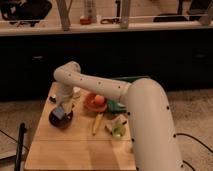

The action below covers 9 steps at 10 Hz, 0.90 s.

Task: Place sponge in purple bowl

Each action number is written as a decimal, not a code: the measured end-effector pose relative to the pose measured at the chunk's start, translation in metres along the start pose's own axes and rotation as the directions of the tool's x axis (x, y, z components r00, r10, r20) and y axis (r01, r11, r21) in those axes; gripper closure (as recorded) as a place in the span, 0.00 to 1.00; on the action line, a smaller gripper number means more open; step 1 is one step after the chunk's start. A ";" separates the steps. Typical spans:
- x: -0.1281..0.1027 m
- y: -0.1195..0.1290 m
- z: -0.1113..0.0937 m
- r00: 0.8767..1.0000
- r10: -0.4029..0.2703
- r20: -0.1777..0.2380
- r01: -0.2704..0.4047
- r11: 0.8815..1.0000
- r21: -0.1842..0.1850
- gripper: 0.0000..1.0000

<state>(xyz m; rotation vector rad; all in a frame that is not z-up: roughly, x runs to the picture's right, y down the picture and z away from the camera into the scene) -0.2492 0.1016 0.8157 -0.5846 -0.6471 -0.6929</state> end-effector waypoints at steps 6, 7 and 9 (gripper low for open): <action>-0.008 0.002 0.003 0.999 -0.033 0.042 0.033 0.999 -0.010 0.49; -0.008 0.004 0.003 0.998 -0.032 0.045 0.032 0.999 -0.011 0.40; -0.008 0.007 0.003 0.998 -0.030 0.052 0.030 1.000 -0.008 0.22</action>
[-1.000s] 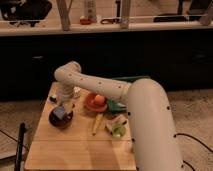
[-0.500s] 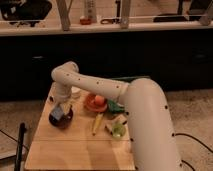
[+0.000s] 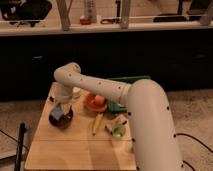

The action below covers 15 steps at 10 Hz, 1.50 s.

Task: Place sponge in purple bowl

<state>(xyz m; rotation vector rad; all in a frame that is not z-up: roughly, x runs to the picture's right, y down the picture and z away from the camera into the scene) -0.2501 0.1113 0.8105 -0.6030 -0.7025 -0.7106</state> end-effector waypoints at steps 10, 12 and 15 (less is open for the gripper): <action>0.000 0.000 -0.006 1.000 -0.019 0.019 0.018 1.000 0.020 0.20; -0.001 0.000 -0.007 1.000 -0.022 0.023 0.021 1.000 0.016 0.20; 0.001 0.000 -0.008 0.999 -0.022 0.026 0.022 1.000 0.011 0.20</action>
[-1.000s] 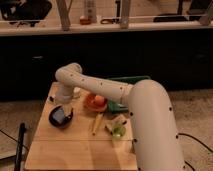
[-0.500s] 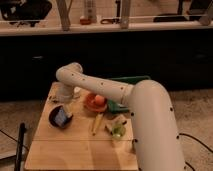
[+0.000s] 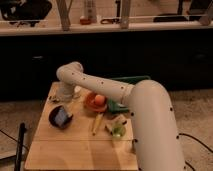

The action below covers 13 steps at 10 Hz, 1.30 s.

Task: Place sponge in purple bowl

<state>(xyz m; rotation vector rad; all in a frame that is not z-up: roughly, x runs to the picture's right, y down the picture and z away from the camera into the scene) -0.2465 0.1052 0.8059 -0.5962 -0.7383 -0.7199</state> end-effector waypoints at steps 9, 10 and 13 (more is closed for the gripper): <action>0.009 -0.001 -0.003 1.000 0.003 0.004 -0.003 1.000 -0.007 0.20; 0.009 -0.001 -0.003 1.000 0.003 0.004 -0.002 1.000 -0.007 0.20; 0.008 -0.002 -0.002 1.000 0.001 0.005 -0.001 1.000 -0.008 0.20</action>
